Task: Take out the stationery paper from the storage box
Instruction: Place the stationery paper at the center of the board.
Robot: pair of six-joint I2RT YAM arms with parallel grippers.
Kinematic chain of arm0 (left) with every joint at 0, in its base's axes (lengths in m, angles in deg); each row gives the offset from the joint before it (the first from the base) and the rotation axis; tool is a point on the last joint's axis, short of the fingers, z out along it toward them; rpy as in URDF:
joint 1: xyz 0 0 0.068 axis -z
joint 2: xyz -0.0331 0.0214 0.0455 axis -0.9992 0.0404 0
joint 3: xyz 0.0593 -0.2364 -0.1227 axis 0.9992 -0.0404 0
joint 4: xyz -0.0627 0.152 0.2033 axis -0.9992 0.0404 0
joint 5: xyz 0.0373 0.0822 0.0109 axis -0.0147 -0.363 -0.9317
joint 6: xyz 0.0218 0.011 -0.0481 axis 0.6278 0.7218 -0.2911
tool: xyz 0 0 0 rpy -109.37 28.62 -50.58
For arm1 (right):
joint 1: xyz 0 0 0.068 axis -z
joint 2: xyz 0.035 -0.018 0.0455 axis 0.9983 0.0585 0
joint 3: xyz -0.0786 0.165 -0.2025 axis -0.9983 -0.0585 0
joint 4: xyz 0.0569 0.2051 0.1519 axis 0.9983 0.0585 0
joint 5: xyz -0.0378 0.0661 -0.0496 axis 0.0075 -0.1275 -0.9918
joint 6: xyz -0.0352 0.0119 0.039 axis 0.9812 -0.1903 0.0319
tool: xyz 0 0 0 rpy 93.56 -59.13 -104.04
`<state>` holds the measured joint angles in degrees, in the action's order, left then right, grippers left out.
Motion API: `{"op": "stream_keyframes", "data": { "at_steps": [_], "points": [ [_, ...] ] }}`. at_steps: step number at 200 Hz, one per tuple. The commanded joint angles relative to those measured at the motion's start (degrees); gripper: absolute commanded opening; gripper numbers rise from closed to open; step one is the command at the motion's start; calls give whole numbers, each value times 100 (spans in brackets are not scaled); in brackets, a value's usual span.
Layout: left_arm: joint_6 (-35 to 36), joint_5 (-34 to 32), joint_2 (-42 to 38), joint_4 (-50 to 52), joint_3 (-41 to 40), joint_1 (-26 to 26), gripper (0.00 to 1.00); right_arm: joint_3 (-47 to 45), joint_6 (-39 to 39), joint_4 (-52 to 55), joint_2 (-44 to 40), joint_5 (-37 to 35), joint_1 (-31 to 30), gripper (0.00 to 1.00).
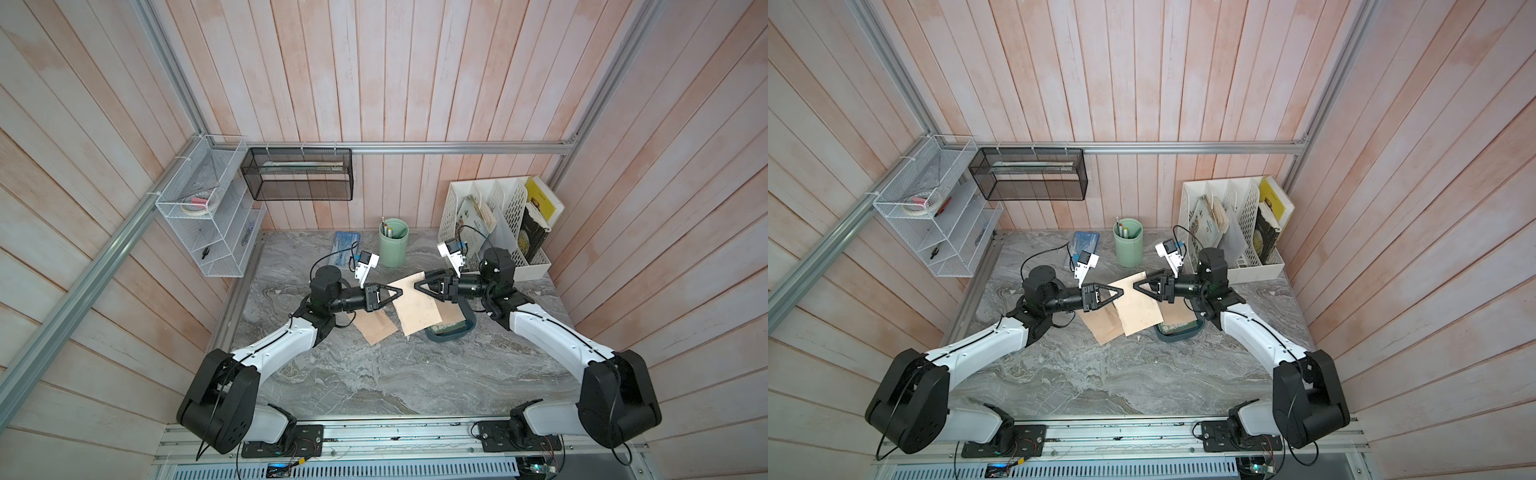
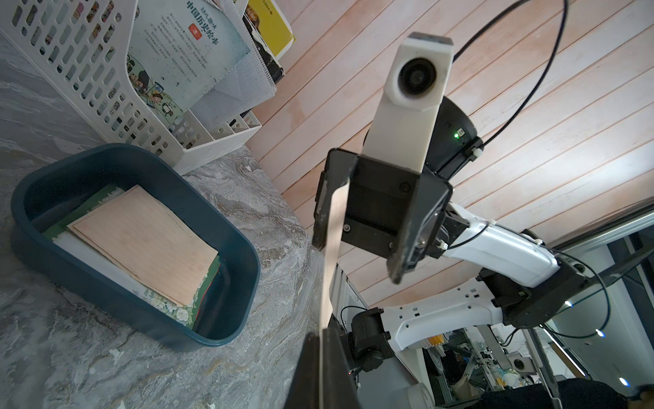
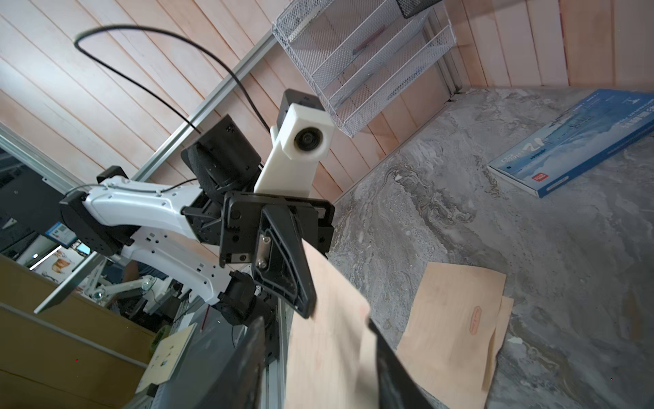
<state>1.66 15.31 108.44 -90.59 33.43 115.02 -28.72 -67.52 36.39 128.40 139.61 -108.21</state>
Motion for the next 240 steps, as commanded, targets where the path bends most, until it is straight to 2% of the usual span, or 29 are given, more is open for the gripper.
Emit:
{"op": "stream_keyframes", "data": {
  "at_steps": [1, 10, 30, 44, 46, 55, 62, 66, 75, 94, 95, 102, 106, 112, 130, 145, 163, 188, 207, 240],
  "points": [
    [249, 7, -134, 224, 247, 18, 0, -8, 302, 298, -198, 43, -8, 27],
    [304, -10, -146, 309, 270, 16, 0, 21, 429, 507, -234, -9, -13, 22],
    [367, -37, -180, 399, 282, 18, 0, 97, 631, 795, -287, -127, -8, 1],
    [391, -54, -202, 428, 265, 17, 0, 127, 655, 849, -315, -218, -12, 0],
    [394, -59, -212, 434, 258, 18, 0, 133, 644, 851, -316, -229, -10, 3],
    [415, -66, -209, 468, 256, 18, 0, 161, 632, 862, -316, -297, -8, 28],
    [429, -69, -209, 488, 256, 18, 0, 178, 639, 891, -311, -369, -8, 33],
    [436, -65, -209, 509, 256, 18, 0, 196, 655, 902, -298, -380, -10, 29],
    [468, -73, -216, 562, 243, 18, 0, 241, 686, 932, -277, -397, -9, 0],
    [577, -178, -272, 771, 217, 9, 0, 311, 765, 1094, -254, -539, -10, 0],
    [583, -187, -276, 789, 215, 5, 0, 317, 772, 1115, -254, -559, -8, 0],
    [653, -249, -311, 908, 195, 0, 0, 353, 827, 1248, -254, -700, -4, 28],
    [698, -284, -339, 987, 180, -12, 0, 380, 871, 1338, -254, -789, 0, 36],
    [767, -370, -385, 1128, 160, -34, 0, 411, 965, 1478, -261, -904, 2, 42],
    [916, -852, -629, 1664, 18, -209, 0, 472, 1221, 1933, -309, -1312, 36, 52],
    [843, -1189, -877, 1976, -219, -527, 0, 495, 1480, 2371, -377, -1956, 60, 55],
    [861, -1855, -1146, 2703, -414, -938, 0, 556, 1681, 2949, -345, -3139, 60, 59],
    [1139, -2797, -1209, 3592, -451, -1131, 0, 724, 1837, 3581, 8, -4532, 59, 60],
    [1223, -2867, -1012, 3652, -511, -1151, 0, 864, 1853, 3830, 353, -5498, 64, 60],
    [1050, -2698, -606, 3263, -648, -1151, 0, 1176, 1886, 4126, 1050, -6669, 55, 60]
  ]
}}
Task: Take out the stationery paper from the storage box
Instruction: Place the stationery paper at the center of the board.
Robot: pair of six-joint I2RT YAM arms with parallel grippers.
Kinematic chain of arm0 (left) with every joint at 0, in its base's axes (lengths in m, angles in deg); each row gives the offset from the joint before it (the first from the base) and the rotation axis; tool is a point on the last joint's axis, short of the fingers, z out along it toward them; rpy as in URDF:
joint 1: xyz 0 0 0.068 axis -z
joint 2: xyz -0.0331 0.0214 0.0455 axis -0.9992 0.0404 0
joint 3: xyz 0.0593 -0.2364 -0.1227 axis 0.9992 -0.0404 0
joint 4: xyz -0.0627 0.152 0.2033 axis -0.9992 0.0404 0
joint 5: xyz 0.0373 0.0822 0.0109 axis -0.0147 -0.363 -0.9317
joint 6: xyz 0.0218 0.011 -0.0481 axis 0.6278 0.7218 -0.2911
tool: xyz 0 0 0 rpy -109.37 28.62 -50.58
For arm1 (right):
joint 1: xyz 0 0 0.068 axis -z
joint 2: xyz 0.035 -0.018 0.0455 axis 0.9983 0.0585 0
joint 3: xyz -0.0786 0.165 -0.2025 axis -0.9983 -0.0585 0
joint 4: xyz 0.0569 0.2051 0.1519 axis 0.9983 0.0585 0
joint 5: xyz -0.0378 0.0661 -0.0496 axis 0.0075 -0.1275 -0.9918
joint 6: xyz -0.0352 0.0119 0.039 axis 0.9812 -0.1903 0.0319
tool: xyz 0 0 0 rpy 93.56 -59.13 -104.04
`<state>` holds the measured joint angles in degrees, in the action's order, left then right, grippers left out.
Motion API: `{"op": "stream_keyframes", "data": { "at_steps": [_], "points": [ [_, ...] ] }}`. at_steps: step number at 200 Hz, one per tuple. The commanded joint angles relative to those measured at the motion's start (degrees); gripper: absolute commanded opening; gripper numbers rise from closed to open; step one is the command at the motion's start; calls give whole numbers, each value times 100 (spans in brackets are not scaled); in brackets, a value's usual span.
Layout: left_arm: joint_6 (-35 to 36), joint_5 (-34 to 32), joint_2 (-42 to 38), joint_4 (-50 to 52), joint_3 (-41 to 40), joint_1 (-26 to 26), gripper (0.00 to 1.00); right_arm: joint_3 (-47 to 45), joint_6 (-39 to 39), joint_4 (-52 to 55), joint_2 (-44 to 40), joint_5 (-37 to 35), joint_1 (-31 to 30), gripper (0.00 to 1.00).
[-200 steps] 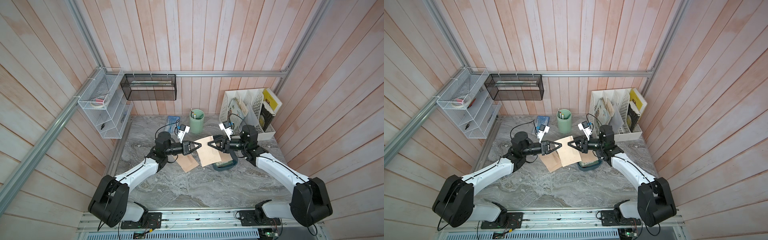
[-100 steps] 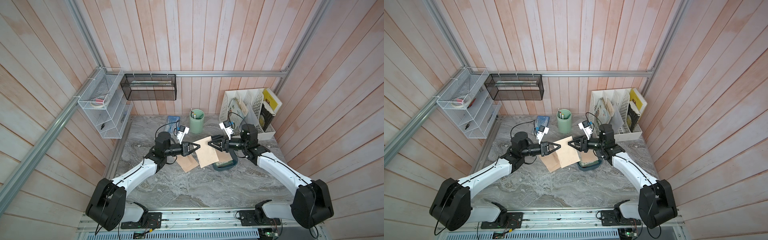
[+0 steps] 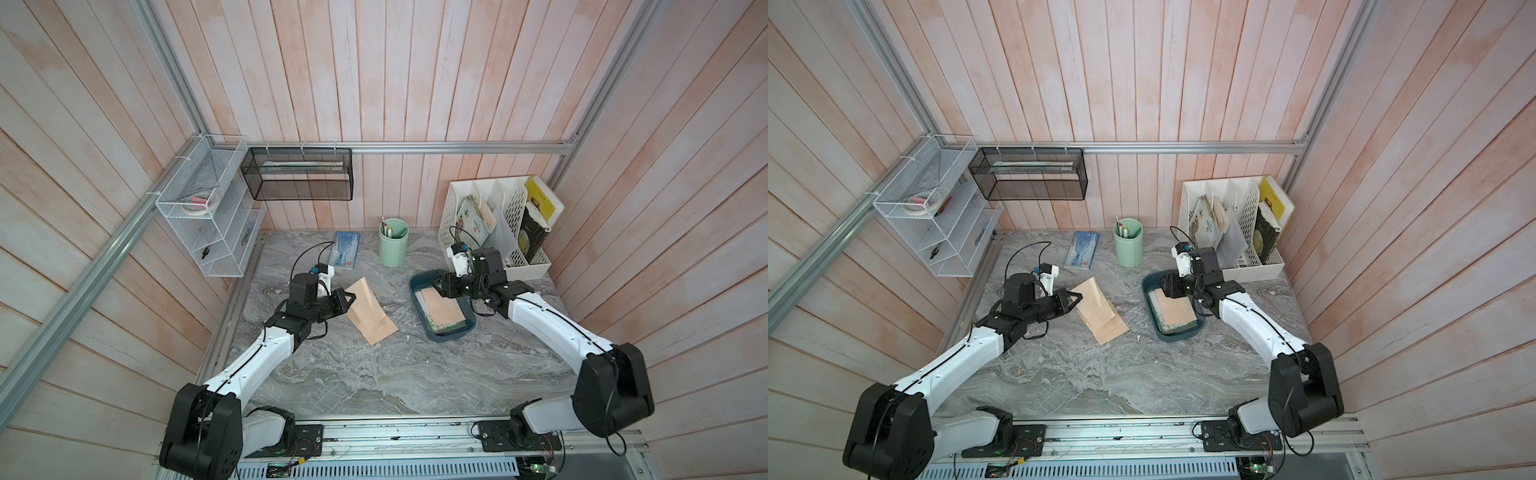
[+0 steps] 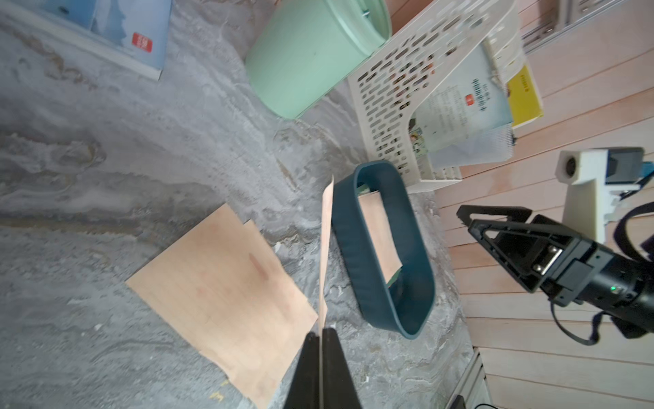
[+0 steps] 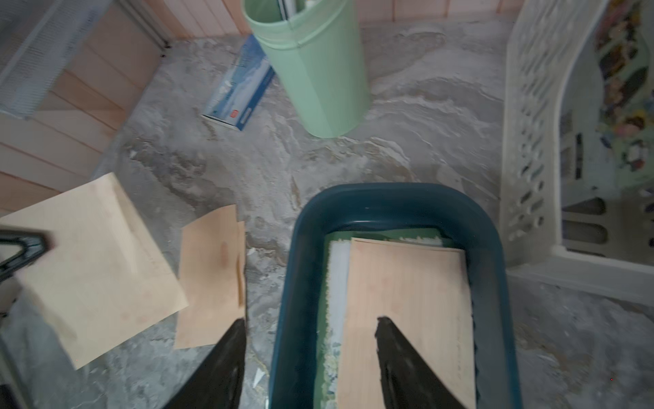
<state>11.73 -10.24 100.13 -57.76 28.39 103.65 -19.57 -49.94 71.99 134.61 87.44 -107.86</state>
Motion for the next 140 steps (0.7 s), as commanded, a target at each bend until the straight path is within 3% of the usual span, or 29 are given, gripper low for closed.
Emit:
{"op": "stream_keyframes", "data": {
  "at_steps": [1, 53, 62, 82, 92, 110, 140],
  "points": [
    [40, -140, 234, -31, -148, -15, 0, 269, 124, 569, 450, -1451, 20, 60],
    [24, -219, 735, -55, -83, -15, 1, 783, 85, 904, 1623, -2181, 5, 60],
    [50, -261, 770, 3, -70, -15, 10, 828, 80, 875, 1757, -2179, 0, 60],
    [112, -500, 733, 253, -31, -15, 50, 903, 53, 751, 1973, -2073, -25, 60],
    [149, -645, 656, 396, -5, -15, 62, 955, 33, 724, 2074, -2054, -38, 60],
    [199, -889, 473, 652, 16, -17, 72, 1044, 8, 707, 2249, -2098, -39, 60],
    [248, -1024, 202, 875, 20, -15, 73, 1143, -43, 708, 2518, -2111, -52, 60]
  ]
}}
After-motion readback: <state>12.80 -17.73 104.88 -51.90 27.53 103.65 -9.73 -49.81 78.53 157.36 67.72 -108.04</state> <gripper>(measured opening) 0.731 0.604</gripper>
